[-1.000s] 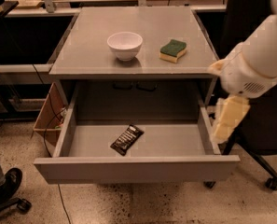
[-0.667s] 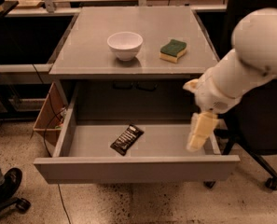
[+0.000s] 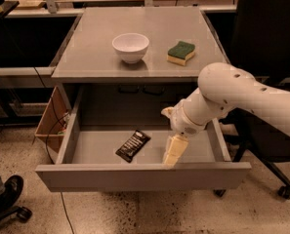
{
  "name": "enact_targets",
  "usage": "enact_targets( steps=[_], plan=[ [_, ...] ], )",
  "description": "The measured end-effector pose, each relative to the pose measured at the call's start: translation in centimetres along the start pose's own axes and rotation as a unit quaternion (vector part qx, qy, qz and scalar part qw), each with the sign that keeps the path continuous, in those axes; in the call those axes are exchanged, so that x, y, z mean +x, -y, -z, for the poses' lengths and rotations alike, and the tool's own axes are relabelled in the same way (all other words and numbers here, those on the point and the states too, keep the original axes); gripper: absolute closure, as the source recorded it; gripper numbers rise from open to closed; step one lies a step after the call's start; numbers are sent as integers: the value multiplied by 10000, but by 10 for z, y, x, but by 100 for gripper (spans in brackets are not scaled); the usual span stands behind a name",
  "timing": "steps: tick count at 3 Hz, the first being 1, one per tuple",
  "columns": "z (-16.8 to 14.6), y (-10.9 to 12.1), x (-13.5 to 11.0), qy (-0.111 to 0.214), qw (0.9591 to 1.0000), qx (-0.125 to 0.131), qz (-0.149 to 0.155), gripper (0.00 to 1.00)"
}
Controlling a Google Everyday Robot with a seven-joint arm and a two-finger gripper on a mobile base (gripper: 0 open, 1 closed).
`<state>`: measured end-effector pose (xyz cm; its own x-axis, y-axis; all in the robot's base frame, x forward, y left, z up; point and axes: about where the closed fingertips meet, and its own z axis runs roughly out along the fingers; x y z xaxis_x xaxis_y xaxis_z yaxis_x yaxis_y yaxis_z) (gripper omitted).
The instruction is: Pick rxbar chocolate from top drawer and place on counter
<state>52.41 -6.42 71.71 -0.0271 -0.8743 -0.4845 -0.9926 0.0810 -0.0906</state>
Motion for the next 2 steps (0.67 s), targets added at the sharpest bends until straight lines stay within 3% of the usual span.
enact_targets(
  steps=[1,2],
  plan=[
    [0,0,0,0,10000,0,0,0],
    [-1,21,-1,75,9999,100,-74,0]
  ],
)
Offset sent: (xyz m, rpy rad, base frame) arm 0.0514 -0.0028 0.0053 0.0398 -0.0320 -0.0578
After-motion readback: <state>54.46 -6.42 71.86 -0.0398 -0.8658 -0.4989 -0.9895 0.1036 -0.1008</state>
